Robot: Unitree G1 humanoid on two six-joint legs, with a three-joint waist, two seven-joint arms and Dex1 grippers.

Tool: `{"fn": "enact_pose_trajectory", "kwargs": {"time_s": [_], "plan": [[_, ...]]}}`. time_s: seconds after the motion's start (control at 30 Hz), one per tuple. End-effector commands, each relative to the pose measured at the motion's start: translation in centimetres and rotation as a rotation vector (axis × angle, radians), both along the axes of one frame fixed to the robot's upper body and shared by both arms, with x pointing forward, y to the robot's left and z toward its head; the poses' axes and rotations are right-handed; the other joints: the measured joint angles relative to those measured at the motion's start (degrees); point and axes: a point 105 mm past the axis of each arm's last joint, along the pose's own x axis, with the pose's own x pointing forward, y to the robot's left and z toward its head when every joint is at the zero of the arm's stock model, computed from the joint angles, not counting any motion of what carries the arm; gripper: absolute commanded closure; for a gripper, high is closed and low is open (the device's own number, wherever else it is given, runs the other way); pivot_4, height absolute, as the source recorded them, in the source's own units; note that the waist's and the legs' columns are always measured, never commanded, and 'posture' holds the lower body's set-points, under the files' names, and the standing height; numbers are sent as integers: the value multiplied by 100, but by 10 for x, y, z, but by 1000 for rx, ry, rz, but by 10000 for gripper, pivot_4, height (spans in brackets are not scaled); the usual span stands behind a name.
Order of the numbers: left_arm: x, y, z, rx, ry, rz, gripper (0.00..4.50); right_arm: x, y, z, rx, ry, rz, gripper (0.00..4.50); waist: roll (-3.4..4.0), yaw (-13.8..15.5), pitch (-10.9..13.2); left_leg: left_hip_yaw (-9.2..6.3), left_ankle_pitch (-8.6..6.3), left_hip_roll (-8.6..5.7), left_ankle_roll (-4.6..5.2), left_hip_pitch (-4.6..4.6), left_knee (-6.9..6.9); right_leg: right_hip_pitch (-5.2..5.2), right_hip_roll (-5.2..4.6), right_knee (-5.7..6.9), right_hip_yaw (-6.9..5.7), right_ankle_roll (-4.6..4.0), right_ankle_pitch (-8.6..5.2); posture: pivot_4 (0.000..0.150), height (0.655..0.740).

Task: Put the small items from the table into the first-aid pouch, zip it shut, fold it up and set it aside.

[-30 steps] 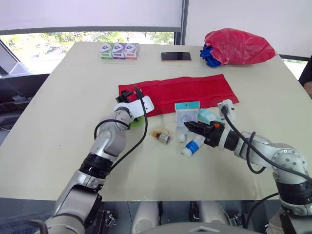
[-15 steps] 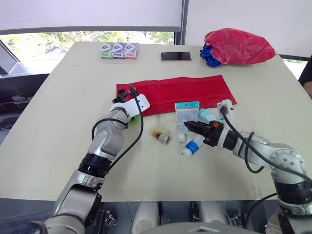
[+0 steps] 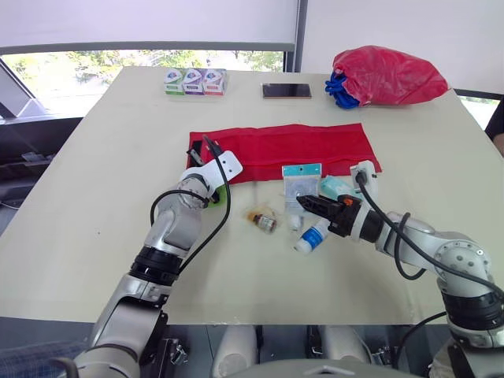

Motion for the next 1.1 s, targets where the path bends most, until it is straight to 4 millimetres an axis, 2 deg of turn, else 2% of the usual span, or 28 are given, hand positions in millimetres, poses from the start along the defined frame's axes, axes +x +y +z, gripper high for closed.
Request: {"fn": "enact_pose_trajectory", "kwargs": {"time_s": [0.03, 0.17, 0.3, 0.53, 0.83, 1.1], "plan": [[-4, -14, 5, -45, -10, -90, 44330, 2, -5, 15, 21, -51, -4, 43695, 0, 3, 0, 0, 0, 0, 0, 0, 0, 0, -1, 0, 0, 0, 0, 1500, 7400], [-12, -46, 8, -129, -7, -300, 44330, 1, -7, 14, 10, -42, 6, 43695, 0, 15, 0, -1, 0, 0, 0, -2, 1, 0, -5, 0, 1, -1, 0, 1500, 7400], [-12, -49, 6, -176, 17, -378, 44330, -1, -12, 10, -10, -12, 28, 43695, -3, 3, 2, -5, 0, 0, 0, -8, 1, -1, -6, -7, 1, -2, 0, 1500, 7400], [-16, -67, 4, -213, 60, -568, 44330, 3, -13, 8, -26, 30, 68, 43695, -1, 5, 4, -3, 0, -5, 0, -6, 1, -1, 2, -6, -1, -2, 0, 1500, 7400], [-14, -99, 7, -218, 71, -728, 44330, 23, 2, -7, -16, 142, 61, 43695, -1, -9, 4, 4, 0, -12, 1, -19, 4, -1, 3, -13, -2, 0, 2, 1500, 7400], [-13, -102, 19, -226, 63, -785, 44330, 50, 18, -20, 63, 246, -12, 43695, 1, -8, 5, 6, 0, -11, 1, -25, 4, -3, 6, -12, -14, 0, 2, 1500, 7400]]}}
